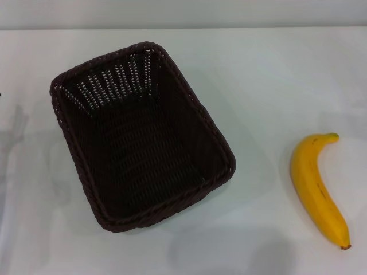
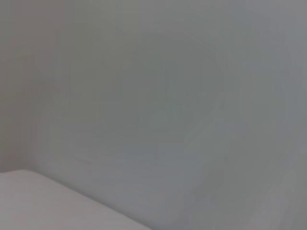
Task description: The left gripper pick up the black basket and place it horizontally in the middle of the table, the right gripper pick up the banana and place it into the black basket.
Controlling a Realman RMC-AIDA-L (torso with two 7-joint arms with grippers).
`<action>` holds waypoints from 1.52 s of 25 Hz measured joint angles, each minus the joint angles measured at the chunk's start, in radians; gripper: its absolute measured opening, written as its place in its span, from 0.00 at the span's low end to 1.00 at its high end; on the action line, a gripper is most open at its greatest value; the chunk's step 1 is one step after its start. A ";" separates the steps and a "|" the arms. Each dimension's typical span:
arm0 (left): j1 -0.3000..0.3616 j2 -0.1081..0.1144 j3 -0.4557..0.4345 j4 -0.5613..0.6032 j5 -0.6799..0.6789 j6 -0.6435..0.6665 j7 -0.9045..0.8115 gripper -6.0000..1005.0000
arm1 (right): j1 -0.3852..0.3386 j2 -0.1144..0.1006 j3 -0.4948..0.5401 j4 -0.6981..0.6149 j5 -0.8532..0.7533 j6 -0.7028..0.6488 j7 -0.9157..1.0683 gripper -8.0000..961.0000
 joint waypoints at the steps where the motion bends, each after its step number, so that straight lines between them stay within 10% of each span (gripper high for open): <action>1: 0.003 0.000 0.000 -0.001 0.000 -0.001 0.000 0.89 | 0.000 -0.001 -0.013 0.000 0.000 -0.001 0.000 0.91; 13: 0.006 -0.001 -0.009 -0.005 -0.018 -0.008 -0.045 0.88 | 0.001 -0.006 -0.084 -0.011 -0.002 -0.050 0.001 0.91; 21: -0.004 0.023 0.073 0.192 0.054 0.146 -0.435 0.87 | -0.002 -0.007 -0.085 -0.023 -0.002 -0.048 0.002 0.91; 30: -0.075 0.210 0.233 0.487 0.554 0.140 -1.119 0.87 | 0.003 -0.009 -0.085 -0.025 -0.002 -0.044 0.009 0.91; 38: -0.368 0.392 0.248 0.589 1.282 -0.012 -1.502 0.86 | 0.025 -0.007 -0.097 -0.025 -0.001 -0.044 0.010 0.91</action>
